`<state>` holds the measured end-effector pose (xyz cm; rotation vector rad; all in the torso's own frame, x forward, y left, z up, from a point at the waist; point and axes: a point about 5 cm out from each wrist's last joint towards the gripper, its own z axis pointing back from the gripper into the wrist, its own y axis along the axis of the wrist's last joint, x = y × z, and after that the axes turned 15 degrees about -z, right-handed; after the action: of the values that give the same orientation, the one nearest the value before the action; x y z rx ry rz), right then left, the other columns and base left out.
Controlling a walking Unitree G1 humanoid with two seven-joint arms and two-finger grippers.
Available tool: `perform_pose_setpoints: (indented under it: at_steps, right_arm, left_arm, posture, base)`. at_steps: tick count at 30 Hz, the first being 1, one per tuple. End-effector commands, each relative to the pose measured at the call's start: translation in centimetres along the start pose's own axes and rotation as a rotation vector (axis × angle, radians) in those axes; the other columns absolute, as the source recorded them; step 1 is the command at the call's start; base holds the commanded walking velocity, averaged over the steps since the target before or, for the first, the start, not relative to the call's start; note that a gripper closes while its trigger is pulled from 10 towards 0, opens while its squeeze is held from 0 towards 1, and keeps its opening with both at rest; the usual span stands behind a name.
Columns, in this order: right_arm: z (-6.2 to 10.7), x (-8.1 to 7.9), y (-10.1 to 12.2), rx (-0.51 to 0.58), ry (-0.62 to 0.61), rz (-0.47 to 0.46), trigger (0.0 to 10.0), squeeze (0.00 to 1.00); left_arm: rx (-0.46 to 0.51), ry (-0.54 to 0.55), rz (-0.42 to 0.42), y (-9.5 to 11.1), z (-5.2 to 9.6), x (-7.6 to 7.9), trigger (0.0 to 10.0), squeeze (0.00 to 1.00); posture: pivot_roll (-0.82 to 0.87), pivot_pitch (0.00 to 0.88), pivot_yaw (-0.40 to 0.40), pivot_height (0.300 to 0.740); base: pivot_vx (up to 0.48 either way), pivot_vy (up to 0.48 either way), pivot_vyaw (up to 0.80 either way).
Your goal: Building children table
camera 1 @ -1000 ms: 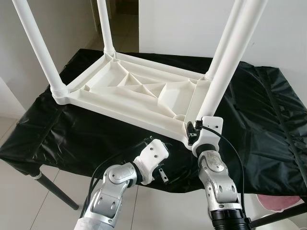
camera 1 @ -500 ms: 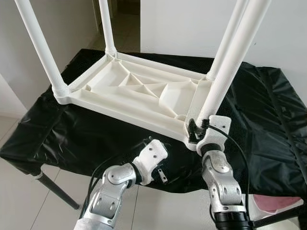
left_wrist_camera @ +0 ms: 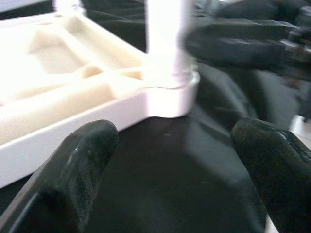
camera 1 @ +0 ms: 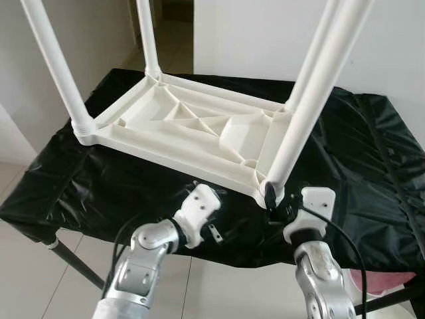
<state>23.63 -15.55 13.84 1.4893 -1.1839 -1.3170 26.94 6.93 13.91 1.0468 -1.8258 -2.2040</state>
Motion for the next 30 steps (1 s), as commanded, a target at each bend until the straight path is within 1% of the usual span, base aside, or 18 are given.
perform_pose_setpoints:
  at_steps: [1, 2, 3, 4, 5, 7, 8, 9, 10, 13, 17, 20, 23, 25, 26, 27, 28, 30]
  right_arm:
    - [0.4, -0.2, 0.2, 0.013, 0.034, 0.004, 10.0, 0.00]
    - [0.4, -0.2, 0.2, 0.013, 0.034, 0.004, 10.0, 0.00]
    - [0.8, -0.1, 0.0, 0.004, 0.050, 0.008, 10.0, 0.00]
    - [1.0, -0.3, -0.4, -0.018, 0.092, 0.009, 6.6, 0.00]
    - [1.0, -0.5, -0.7, -0.033, 0.126, 0.003, 4.6, 0.00]
    - [1.0, -0.7, -0.9, -0.044, 0.147, -0.002, 4.6, 0.00]
    - [1.0, -0.9, -1.0, -0.053, 0.167, -0.011, 1.6, 0.00]
    - [1.0, -1.0, -1.2, -0.059, 0.178, -0.017, 1.6, 0.00]
    - [0.9, -1.2, -1.3, -0.063, 0.190, -0.030, 0.0, 0.00]
    - [0.9, -1.3, -1.3, -0.064, 0.199, -0.040, 0.0, 0.00]
    - [0.5, -2.2, -1.6, -0.088, 0.268, -0.052, 0.0, 0.00]
    - [0.1, -2.4, -1.5, -0.081, 0.277, -0.064, 0.0, 0.00]
    - [-1.3, -2.7, -1.4, -0.065, 0.279, -0.068, 0.1, 0.00]
    - [-1.7, -2.8, -1.4, -0.060, 0.279, -0.072, 0.1, 0.00]
    - [-2.5, -2.8, -1.3, -0.054, 0.268, -0.059, 6.9, 0.00]
    - [-2.5, -2.8, -1.3, -0.054, 0.268, -0.059, 6.9, 0.00]
    - [-2.9, -2.5, -1.3, -0.051, 0.252, -0.057, 10.0, 0.00]
    - [-3.4, -2.2, -1.3, -0.049, 0.228, -0.056, 10.0, 0.00]
  left_arm:
    - [-0.041, 0.169, 0.007, -0.2, 0.5, -1.4, 10.0, 0.00]
    - [-0.041, 0.169, 0.007, -0.2, 0.5, -1.4, 10.0, 0.00]
    - [-0.049, 0.181, -0.003, -0.3, 0.8, -1.9, 10.0, 0.00]
    - [-0.061, 0.194, -0.022, -0.5, 1.1, -2.7, 10.0, 0.00]
    - [-0.066, 0.199, -0.032, -0.6, 1.2, -3.0, 10.0, 0.00]
    - [-0.069, 0.202, -0.037, -0.6, 1.3, -3.2, 10.0, 0.00]
    - [-0.071, 0.208, -0.044, -0.6, 1.4, -3.4, 10.0, 0.00]
    - [-0.072, 0.212, -0.048, -0.6, 1.5, -3.6, 10.0, 0.00]
    - [-0.076, 0.221, -0.054, -0.7, 1.6, -3.9, 10.0, 0.00]
    - [-0.079, 0.227, -0.057, -0.8, 1.8, -4.1, 10.0, 0.00]
    - [-0.101, 0.265, -0.076, -1.2, 2.5, -5.3, 10.0, 0.00]
    - [-0.105, 0.279, -0.088, -1.2, 2.7, -6.0, 10.0, 0.00]
    - [-0.117, 0.298, -0.126, -1.1, 2.9, -7.2, 10.0, 0.00]
    - [-0.122, 0.302, -0.135, -1.1, 3.0, -7.5, 10.0, 0.00]
    - [-0.128, 0.305, -0.151, -1.2, 3.1, -7.9, 10.0, 0.00]
    - [-0.128, 0.305, -0.151, -1.2, 3.1, -7.9, 10.0, 0.00]
    - [-0.132, 0.305, -0.158, -1.2, 3.1, -8.1, 10.0, 0.00]
    - [-0.136, 0.304, -0.173, -1.2, 3.1, -8.3, 10.0, 0.00]
  posture:
    - [-0.03, 0.053, -0.023, 0.740]
    - [-0.03, 0.053, -0.023, 0.740]
    - [-0.03, 0.052, -0.020, 0.740]
    - [-0.03, 0.052, -0.020, 0.740]
    - [-0.03, 0.050, -0.017, 0.740]
    - [-0.03, 0.050, -0.017, 0.740]
    - [-0.02, 0.049, -0.020, 0.740]
    - [-0.02, 0.049, -0.020, 0.740]
    - [-0.02, 0.049, -0.020, 0.740]
    - [-0.02, 0.049, -0.020, 0.740]
    - [-0.02, 0.053, -0.020, 0.740]
    - [-0.02, 0.054, -0.021, 0.740]
    - [-0.01, 0.062, -0.022, 0.740]
    - [-0.01, 0.062, -0.022, 0.740]
    - [-0.01, 0.064, -0.015, 0.740]
    - [-0.01, 0.064, -0.015, 0.740]
    - [-0.01, 0.064, -0.015, 0.740]
    - [0.00, 0.066, -0.008, 0.740]
  base:
    - [0.000, 0.000, 0.00]
    - [0.000, 0.000, 0.00]
    - [0.000, 0.000, 0.00]
    - [0.000, 0.000, 0.00]
    - [0.000, 0.000, 0.00]
    - [0.000, 0.000, 0.00]
    - [0.000, 0.000, 0.00]
    - [0.000, 0.000, 0.00]
    - [0.000, 0.000, 0.00]
    - [0.000, 0.000, 0.00]
    - [0.000, 0.000, 0.00]
    - [0.000, 0.000, 0.00]
    - [0.000, 0.000, 0.00]
    - [0.000, 0.000, 0.00]
    - [0.000, 0.000, 0.00]
    - [0.000, 0.000, 0.00]
    - [0.000, 0.000, 0.00]
    - [0.000, 0.000, 0.00]
